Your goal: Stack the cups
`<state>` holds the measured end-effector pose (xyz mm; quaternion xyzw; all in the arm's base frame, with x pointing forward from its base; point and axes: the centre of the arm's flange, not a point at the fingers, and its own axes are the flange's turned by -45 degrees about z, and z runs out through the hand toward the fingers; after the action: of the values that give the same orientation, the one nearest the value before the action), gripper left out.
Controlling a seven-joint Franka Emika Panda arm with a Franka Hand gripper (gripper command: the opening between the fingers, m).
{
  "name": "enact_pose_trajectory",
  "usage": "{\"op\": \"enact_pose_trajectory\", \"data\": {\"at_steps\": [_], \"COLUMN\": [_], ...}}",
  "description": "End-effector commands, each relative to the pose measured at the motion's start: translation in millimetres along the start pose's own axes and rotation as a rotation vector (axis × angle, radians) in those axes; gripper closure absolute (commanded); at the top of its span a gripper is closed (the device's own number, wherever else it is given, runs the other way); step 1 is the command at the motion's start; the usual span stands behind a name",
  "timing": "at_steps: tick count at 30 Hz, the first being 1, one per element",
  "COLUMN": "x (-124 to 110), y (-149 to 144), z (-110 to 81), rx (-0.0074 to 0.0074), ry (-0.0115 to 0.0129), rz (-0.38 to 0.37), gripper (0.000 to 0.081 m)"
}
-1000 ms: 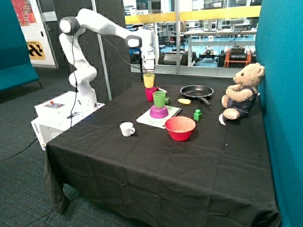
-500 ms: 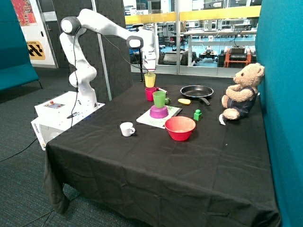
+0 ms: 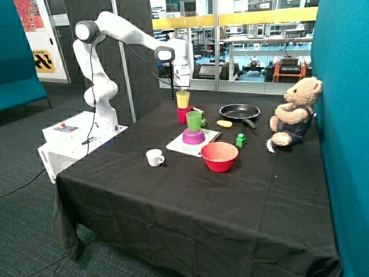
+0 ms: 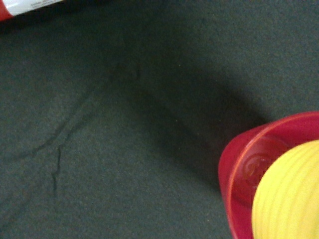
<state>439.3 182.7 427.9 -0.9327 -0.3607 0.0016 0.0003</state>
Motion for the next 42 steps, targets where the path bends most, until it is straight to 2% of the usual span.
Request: {"op": "enact_pose_trajectory", "data": {"at_steps": [1, 14, 27, 42], "x": [-2.6, -6.9, -2.0, -5.5], "y": [-2.3, 4.4, 10.9, 5.4], "z": [12.3, 25.0, 32.7, 36.1], "rx": [-0.0017, -0.0017, -0.0016, -0.0017], "ry": [0.0028, 0.0028, 0.0029, 0.0028], "rz": [0.000, 0.011, 0.035, -0.001], "gripper": [0.0808, 0.0808, 0.0808, 0.0808]}}
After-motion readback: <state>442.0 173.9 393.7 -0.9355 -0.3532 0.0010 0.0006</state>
